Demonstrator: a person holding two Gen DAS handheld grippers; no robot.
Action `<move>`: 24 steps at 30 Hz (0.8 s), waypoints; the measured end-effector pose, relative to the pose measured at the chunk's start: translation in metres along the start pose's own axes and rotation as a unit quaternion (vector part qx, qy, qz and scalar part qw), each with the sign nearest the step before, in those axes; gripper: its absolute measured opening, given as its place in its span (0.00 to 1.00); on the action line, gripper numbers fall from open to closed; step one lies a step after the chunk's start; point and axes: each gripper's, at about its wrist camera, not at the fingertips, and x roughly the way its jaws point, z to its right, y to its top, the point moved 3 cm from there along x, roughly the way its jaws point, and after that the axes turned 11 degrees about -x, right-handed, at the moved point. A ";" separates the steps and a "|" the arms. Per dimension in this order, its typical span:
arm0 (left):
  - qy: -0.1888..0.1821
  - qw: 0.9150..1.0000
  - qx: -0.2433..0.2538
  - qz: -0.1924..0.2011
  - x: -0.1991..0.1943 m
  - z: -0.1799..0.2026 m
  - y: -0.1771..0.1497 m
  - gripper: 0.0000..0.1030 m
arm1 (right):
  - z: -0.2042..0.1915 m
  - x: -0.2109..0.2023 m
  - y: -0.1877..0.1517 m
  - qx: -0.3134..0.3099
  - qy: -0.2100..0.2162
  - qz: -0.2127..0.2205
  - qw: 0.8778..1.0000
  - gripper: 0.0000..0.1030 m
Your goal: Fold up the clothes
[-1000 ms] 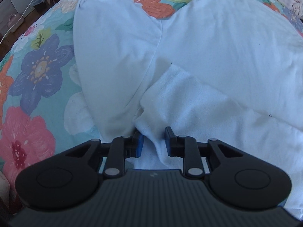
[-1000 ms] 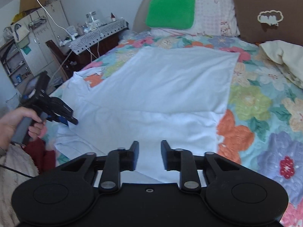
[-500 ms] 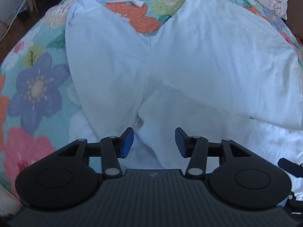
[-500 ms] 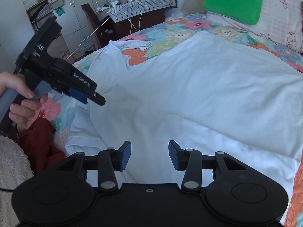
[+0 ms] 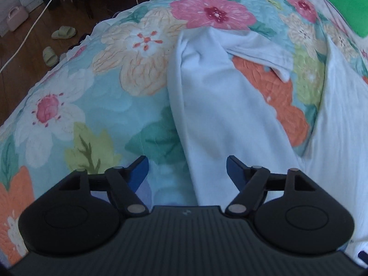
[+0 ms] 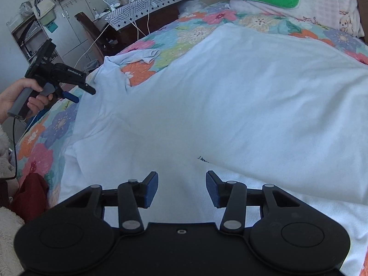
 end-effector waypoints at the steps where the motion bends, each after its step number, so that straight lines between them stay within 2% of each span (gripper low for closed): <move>1: -0.003 1.000 0.006 0.008 0.006 0.003 0.005 0.76 | -0.001 0.002 0.000 -0.005 0.000 -0.003 1.000 0.50; 3: -0.009 0.999 0.014 0.032 0.016 0.007 0.014 0.75 | -0.001 0.004 0.000 -0.013 -0.002 -0.009 1.000 0.50; 5: -0.014 0.998 0.022 0.061 0.016 0.014 0.017 0.61 | 0.000 0.005 -0.001 -0.018 -0.007 -0.015 1.000 0.50; 7: -0.032 0.996 0.047 0.075 0.009 0.027 0.015 0.14 | 0.003 0.004 -0.001 -0.016 -0.014 -0.016 1.000 0.50; 8: -0.049 0.994 0.049 0.085 0.000 0.033 0.013 0.09 | 0.005 0.003 -0.002 -0.012 -0.016 -0.016 1.000 0.50; 12: -0.146 0.979 0.043 0.133 -0.052 0.065 -0.008 0.09 | 0.013 -0.002 -0.004 0.004 -0.021 -0.016 1.000 0.50; 14: -0.226 0.963 0.043 0.143 -0.087 0.089 -0.036 0.09 | 0.019 -0.008 -0.005 0.020 -0.015 -0.009 1.000 0.50; 15: -0.254 0.956 0.050 0.138 -0.101 0.102 -0.054 0.09 | 0.023 -0.012 -0.005 0.030 -0.014 -0.003 0.999 0.50; 17: -0.290 0.948 0.084 0.103 -0.118 0.131 -0.095 0.09 | 0.032 -0.022 -0.007 0.050 -0.024 0.010 0.998 0.50; 20: -0.252 0.956 0.150 0.011 -0.112 0.166 -0.172 0.11 | 0.047 -0.034 -0.013 0.074 -0.047 0.019 0.996 0.50; 22: -0.182 0.968 0.169 -0.046 -0.082 0.175 -0.210 0.12 | 0.055 -0.039 -0.020 0.089 -0.058 0.021 0.994 0.50; 24: -0.130 0.974 0.179 -0.058 -0.060 0.173 -0.231 0.12 | 0.059 -0.042 -0.025 0.095 -0.062 0.018 0.993 0.50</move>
